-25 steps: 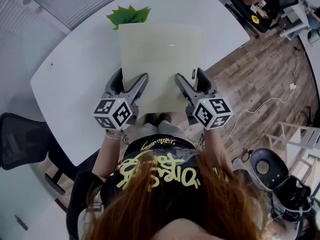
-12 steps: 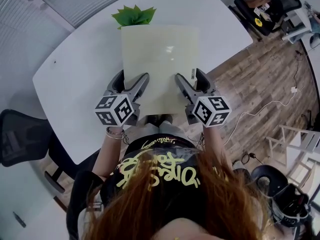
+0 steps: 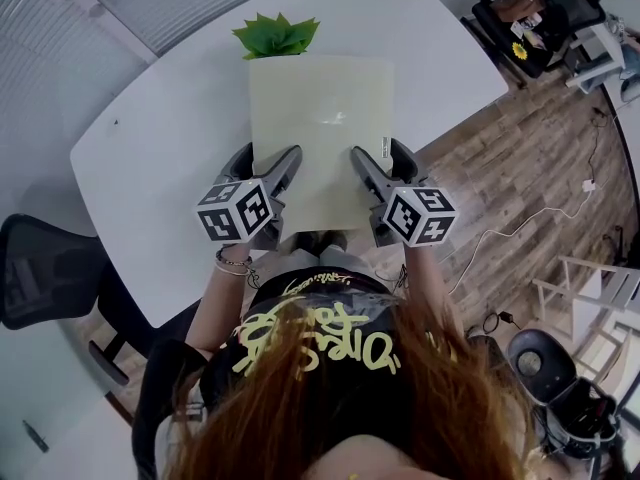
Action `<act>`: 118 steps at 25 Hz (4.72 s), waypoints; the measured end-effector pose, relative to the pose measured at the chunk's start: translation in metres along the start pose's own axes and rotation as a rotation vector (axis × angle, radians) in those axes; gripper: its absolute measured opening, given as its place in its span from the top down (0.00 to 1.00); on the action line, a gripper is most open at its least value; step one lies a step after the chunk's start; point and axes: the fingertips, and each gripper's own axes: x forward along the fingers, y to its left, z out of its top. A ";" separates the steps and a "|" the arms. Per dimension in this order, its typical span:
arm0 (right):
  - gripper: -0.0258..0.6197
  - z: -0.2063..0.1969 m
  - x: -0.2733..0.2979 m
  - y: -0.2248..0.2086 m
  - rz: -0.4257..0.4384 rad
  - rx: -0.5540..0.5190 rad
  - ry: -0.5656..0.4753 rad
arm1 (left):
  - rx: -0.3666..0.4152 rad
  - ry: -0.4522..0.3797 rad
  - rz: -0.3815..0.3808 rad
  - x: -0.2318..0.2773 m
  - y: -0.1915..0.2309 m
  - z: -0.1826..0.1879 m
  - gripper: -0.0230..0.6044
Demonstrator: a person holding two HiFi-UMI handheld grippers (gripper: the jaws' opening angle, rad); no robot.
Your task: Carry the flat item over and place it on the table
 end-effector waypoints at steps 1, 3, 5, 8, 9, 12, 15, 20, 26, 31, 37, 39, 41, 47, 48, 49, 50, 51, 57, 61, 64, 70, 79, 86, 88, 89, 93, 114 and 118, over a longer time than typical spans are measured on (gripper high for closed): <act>0.44 0.000 0.001 0.000 0.000 0.002 0.003 | -0.003 0.004 0.003 0.000 0.001 0.000 0.32; 0.44 -0.001 0.004 0.000 0.003 0.004 0.010 | -0.008 0.008 0.010 0.000 0.003 -0.001 0.32; 0.44 -0.002 0.005 0.000 0.004 0.005 0.018 | -0.009 0.009 0.016 0.000 0.004 -0.001 0.32; 0.44 -0.003 0.007 0.001 0.007 0.007 0.028 | -0.007 0.011 0.022 -0.001 0.005 -0.001 0.32; 0.44 -0.004 0.007 0.001 0.008 0.008 0.032 | -0.005 0.012 0.025 -0.002 0.005 -0.001 0.32; 0.44 -0.005 0.008 0.003 0.014 0.017 0.044 | 0.003 0.019 0.034 -0.004 0.005 -0.001 0.32; 0.44 -0.008 0.009 0.006 0.019 0.016 0.052 | 0.002 0.026 0.041 -0.007 0.008 -0.002 0.32; 0.44 -0.008 0.009 0.012 0.032 0.001 0.065 | -0.018 0.038 0.051 -0.013 0.010 -0.004 0.32; 0.44 -0.012 0.007 0.017 0.041 -0.002 0.076 | -0.034 0.050 0.062 -0.020 0.011 -0.009 0.32; 0.44 -0.015 0.006 0.020 0.046 -0.007 0.084 | -0.051 0.051 0.070 -0.024 0.014 -0.014 0.32; 0.44 -0.020 0.005 0.024 0.051 -0.007 0.098 | -0.072 0.062 0.079 -0.030 0.016 -0.020 0.32; 0.44 -0.022 0.006 0.024 0.051 -0.004 0.106 | -0.081 0.069 0.085 -0.030 0.017 -0.022 0.32; 0.44 -0.025 0.006 0.024 0.051 -0.001 0.114 | -0.089 0.078 0.093 -0.031 0.019 -0.025 0.32; 0.44 -0.030 0.010 0.025 0.054 0.003 0.132 | -0.108 0.093 0.103 -0.030 0.026 -0.030 0.32; 0.44 -0.031 0.011 0.024 0.052 0.002 0.136 | -0.113 0.097 0.105 -0.029 0.028 -0.031 0.32; 0.44 -0.032 0.012 0.024 0.052 0.002 0.141 | -0.120 0.101 0.106 -0.028 0.029 -0.032 0.32; 0.44 -0.033 0.012 0.023 0.051 0.002 0.145 | -0.126 0.106 0.106 -0.027 0.029 -0.033 0.32; 0.44 -0.034 0.013 0.023 0.051 0.003 0.150 | -0.132 0.110 0.105 -0.026 0.030 -0.035 0.32; 0.44 -0.040 0.019 0.020 0.049 0.009 0.165 | -0.145 0.137 0.115 -0.021 0.033 -0.039 0.32; 0.44 -0.042 0.023 0.019 0.043 0.013 0.184 | -0.145 0.155 0.124 -0.019 0.036 -0.041 0.32; 0.44 -0.043 0.025 0.018 0.037 0.014 0.201 | -0.148 0.169 0.132 -0.018 0.038 -0.042 0.32; 0.44 -0.046 0.029 0.015 0.022 0.026 0.233 | -0.143 0.202 0.142 -0.013 0.040 -0.043 0.32; 0.44 -0.052 0.036 0.011 0.002 0.045 0.294 | -0.161 0.255 0.149 -0.006 0.045 -0.048 0.32; 0.44 -0.054 0.039 0.008 -0.005 0.036 0.313 | -0.133 0.260 0.151 -0.001 0.046 -0.048 0.32; 0.44 -0.054 0.040 0.008 -0.005 0.030 0.315 | -0.129 0.255 0.147 -0.001 0.047 -0.049 0.31; 0.44 -0.055 0.040 0.008 -0.002 0.034 0.315 | -0.128 0.250 0.142 -0.001 0.047 -0.049 0.31; 0.44 -0.054 0.041 0.006 0.017 0.055 0.301 | -0.118 0.216 0.127 0.000 0.047 -0.045 0.30; 0.44 -0.007 0.029 0.028 0.080 -0.122 0.175 | -0.043 0.128 0.087 -0.012 0.034 -0.025 0.29; 0.44 0.013 0.022 0.039 0.108 -0.155 0.118 | 0.030 0.059 0.078 -0.021 0.020 0.003 0.30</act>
